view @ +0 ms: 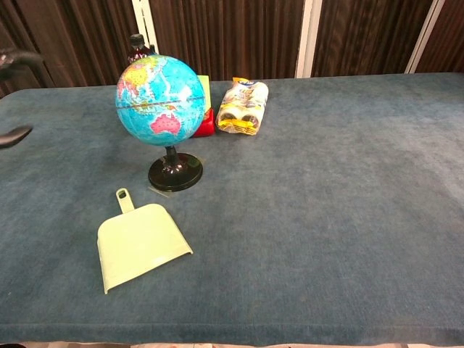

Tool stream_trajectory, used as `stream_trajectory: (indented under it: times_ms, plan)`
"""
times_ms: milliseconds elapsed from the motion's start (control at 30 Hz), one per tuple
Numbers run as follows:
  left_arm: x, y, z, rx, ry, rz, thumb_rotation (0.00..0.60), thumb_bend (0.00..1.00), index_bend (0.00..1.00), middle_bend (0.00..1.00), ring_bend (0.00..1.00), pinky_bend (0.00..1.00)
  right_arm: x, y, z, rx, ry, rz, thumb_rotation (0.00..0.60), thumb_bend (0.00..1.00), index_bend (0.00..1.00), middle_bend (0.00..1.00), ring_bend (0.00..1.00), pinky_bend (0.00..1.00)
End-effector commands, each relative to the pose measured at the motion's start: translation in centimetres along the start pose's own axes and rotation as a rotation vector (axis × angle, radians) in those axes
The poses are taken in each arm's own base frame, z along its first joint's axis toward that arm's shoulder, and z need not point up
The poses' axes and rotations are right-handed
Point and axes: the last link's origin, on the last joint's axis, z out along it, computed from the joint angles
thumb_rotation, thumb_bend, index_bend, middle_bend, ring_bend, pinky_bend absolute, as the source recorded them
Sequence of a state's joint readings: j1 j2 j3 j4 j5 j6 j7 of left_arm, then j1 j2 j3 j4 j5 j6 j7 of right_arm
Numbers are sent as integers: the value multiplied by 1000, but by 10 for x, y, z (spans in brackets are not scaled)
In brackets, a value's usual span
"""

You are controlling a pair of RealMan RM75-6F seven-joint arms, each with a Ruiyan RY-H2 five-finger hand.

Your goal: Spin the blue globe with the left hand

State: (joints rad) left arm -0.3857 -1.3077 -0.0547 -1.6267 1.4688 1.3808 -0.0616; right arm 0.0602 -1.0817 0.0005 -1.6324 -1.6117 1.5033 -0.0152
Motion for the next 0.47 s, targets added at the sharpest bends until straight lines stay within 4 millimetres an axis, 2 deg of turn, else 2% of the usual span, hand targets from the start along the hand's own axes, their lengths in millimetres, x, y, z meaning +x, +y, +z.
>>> stream_trajectory:
  times_ms: [33,133,167,300,467]
  plan:
    - [4,-26,-61,30,-50,110,600,381,0,0,0,0,-1,-1,1,2,-5,-2,600,155,0,0,0,0]
    - [3,-41,-87,51,-22,140,600,381,0,0,0,0,-2,-1,1,2,-5,-3,600,155,0,0,0,0]
    - [5,-47,-89,59,-32,194,600,381,0,0,0,0,-2,-2,2,2,-3,-4,600,155,0,0,0,0]
    - [13,-55,-86,115,8,235,600,382,0,0,0,0,-4,-3,1,1,0,-9,600,155,0,0,0,0]
    - [12,-55,-89,94,-9,251,600,382,0,0,0,0,-4,-4,0,0,5,-19,600,155,0,0,0,0]
